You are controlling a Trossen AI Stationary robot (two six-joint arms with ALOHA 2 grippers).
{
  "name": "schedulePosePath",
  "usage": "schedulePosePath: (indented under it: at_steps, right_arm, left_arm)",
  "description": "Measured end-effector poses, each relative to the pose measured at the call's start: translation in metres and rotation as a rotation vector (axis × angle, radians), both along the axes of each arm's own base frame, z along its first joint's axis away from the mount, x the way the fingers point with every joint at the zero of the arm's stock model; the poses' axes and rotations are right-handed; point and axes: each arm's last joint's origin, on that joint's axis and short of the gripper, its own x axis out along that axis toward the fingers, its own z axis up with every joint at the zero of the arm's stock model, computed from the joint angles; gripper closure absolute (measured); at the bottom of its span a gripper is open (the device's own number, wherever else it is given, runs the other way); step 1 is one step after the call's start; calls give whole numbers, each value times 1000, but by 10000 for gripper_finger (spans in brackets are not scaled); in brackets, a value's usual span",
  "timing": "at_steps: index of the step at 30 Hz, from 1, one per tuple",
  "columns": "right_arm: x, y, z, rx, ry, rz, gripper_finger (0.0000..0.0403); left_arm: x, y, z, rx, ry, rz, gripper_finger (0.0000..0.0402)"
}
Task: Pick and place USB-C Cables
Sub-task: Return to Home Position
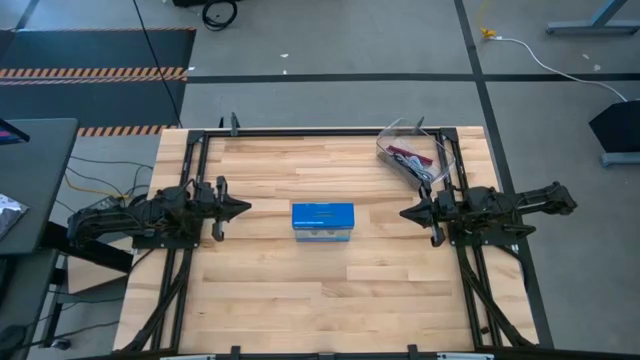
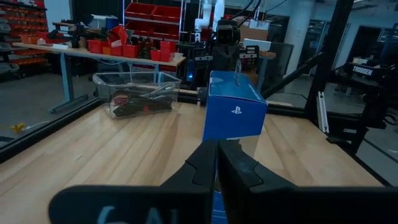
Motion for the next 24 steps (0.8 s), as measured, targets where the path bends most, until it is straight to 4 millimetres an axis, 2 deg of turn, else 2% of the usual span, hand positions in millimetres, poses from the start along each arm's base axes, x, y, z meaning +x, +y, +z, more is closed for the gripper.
schedulePosePath:
  at_steps: [24]
  right_arm:
    - [0, 0, 0, 1, 0, -2, 387]
  left_arm:
    - [0, 0, 0, 0, -3, 3, 383]
